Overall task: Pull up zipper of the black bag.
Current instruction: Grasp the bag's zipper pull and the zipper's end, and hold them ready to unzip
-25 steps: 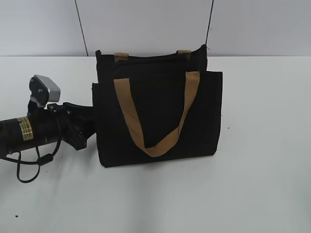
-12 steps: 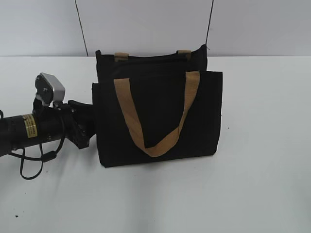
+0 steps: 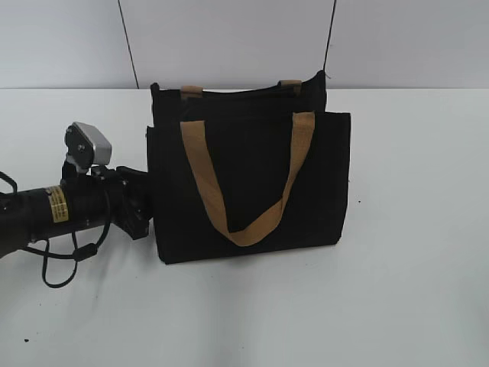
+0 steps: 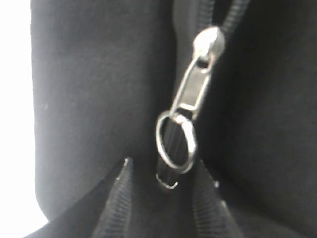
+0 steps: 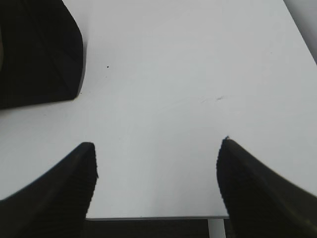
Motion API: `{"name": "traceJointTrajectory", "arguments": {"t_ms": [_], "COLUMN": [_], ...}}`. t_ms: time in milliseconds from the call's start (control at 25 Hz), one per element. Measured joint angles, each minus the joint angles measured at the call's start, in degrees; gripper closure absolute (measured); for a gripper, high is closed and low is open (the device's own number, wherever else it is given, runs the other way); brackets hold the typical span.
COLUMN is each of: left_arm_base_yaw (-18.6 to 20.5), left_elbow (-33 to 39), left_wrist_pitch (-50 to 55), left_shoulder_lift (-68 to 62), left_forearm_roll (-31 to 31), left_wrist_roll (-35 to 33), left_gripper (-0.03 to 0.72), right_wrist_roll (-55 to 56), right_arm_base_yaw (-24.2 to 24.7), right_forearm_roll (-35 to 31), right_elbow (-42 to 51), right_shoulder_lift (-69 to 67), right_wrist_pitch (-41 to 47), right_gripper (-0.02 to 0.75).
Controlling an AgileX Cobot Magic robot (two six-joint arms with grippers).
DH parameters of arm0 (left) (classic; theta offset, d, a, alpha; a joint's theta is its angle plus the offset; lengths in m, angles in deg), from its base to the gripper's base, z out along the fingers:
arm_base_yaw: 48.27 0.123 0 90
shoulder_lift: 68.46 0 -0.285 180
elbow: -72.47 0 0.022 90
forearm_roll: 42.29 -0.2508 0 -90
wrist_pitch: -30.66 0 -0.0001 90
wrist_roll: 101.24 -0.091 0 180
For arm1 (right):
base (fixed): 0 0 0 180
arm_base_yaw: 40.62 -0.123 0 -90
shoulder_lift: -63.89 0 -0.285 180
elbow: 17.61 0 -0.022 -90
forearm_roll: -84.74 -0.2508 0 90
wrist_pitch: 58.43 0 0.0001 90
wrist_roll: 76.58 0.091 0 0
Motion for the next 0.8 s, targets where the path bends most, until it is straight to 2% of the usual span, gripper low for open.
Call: {"name": "traceJointTrajectory", "arguments": {"t_ms": [120, 320, 480, 800], "left_arm_base_yaw": [0.0, -0.1, -0.1, -0.1], "left_elbow": [0.0, 0.0, 0.8, 3.2], "left_wrist_pitch": [-0.9, -2.1, 4.7, 24.8], "left_shoulder_lift": [-0.1, 0.5, 6.0, 26.1], "left_forearm_roll": [0.1, 0.1, -0.1, -0.2], "left_wrist_roll": [0.0, 1.6, 2.9, 3.0], "left_gripper": [0.442, 0.65, 0.655, 0.655], "right_wrist_roll": [0.0, 0.0, 0.0, 0.0], "right_arm_base_yaw": [0.0, 0.0, 0.0, 0.0], "right_forearm_roll": [0.0, 0.0, 0.0, 0.0], "right_elbow": [0.0, 0.0, 0.0, 0.0], "right_shoulder_lift": [0.0, 0.0, 0.0, 0.0], "right_wrist_pitch": [0.0, 0.0, 0.0, 0.0], "right_gripper": [0.161, 0.161, 0.161, 0.161]}}
